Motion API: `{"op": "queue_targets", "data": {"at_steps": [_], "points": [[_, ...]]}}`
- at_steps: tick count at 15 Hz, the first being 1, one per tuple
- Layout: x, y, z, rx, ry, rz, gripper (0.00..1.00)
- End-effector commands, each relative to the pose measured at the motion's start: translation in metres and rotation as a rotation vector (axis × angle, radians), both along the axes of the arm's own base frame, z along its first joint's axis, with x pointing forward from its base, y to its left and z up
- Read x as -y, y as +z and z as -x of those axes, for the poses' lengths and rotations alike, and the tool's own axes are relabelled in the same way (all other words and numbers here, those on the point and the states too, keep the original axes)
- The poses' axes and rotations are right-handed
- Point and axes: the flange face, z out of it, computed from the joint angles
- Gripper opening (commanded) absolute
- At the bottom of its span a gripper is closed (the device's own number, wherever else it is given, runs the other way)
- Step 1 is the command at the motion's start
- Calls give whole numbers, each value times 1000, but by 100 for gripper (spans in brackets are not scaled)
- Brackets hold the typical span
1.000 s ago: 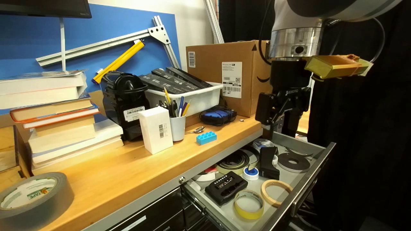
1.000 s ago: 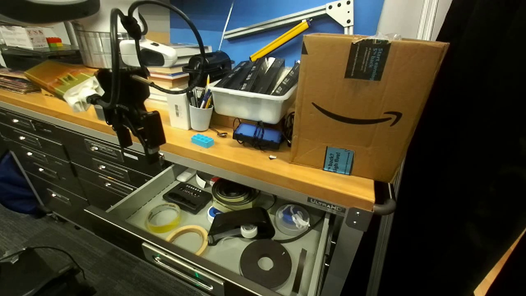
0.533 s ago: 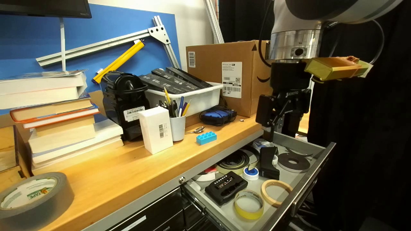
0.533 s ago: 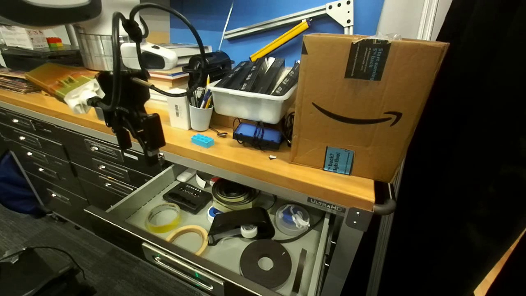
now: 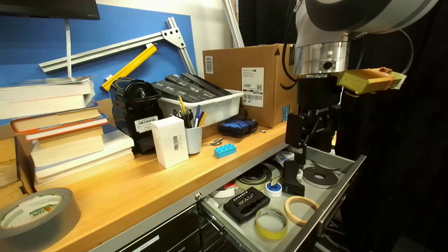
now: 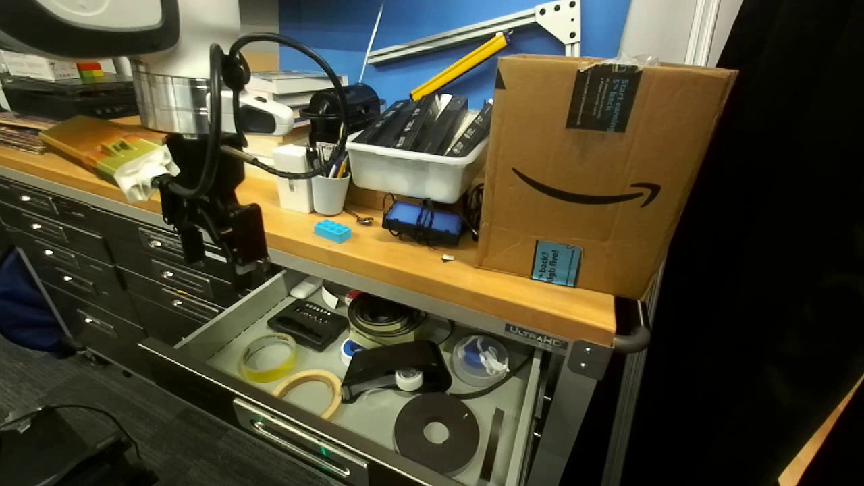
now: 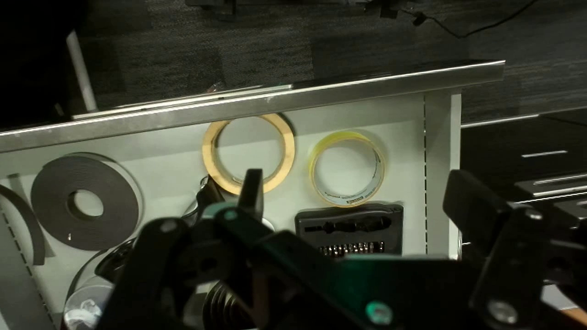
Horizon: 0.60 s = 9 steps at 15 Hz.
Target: Put the blue object inside the drawer then close the drawer.
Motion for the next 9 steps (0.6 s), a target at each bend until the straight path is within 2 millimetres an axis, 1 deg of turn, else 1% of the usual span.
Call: {"op": "queue_targets", "data": {"at_steps": [1, 2, 3, 5, 9], "points": [[0, 0, 0, -1, 0, 0, 100], [0, 0, 0, -1, 0, 0, 100], [-6, -1, -10, 34, -11, -1, 100], [-17, -4, -24, 41, 19, -11, 100], [-53, -13, -56, 52, 113, -8, 100]]}}
